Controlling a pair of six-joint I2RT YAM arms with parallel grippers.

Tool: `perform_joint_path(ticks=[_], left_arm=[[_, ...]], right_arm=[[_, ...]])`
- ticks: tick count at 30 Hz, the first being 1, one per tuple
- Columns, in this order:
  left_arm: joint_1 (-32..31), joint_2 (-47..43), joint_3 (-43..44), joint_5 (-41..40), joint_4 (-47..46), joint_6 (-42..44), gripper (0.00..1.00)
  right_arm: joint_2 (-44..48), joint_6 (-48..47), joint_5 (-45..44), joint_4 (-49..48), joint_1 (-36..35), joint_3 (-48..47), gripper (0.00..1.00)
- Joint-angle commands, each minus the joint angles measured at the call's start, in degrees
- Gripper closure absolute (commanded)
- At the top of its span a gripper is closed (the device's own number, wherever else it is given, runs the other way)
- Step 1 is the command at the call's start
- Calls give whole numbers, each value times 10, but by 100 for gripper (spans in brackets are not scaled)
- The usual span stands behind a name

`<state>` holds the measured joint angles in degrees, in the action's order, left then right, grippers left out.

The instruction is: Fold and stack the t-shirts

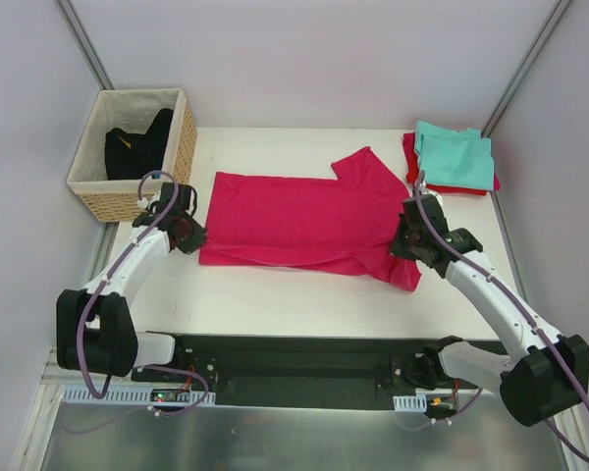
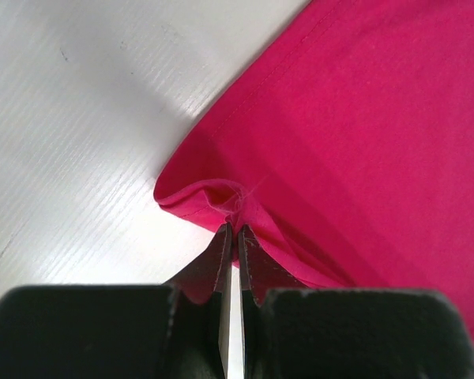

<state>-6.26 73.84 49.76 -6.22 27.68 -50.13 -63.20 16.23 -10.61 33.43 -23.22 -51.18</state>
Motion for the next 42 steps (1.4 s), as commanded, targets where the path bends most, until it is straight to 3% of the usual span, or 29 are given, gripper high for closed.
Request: perform_joint_path(ticks=[1, 26, 42], left_arm=[[5, 24, 32, -1, -12, -7, 100], [-3, 120, 79, -21, -41, -10, 100], [-11, 167, 118, -45, -59, -8, 100]], right_arm=[[-12, -12, 13, -26, 21, -1, 99], [-189, -4, 27, -97, 49, -45, 99], [-326, -1, 23, -101, 75, -172, 99]])
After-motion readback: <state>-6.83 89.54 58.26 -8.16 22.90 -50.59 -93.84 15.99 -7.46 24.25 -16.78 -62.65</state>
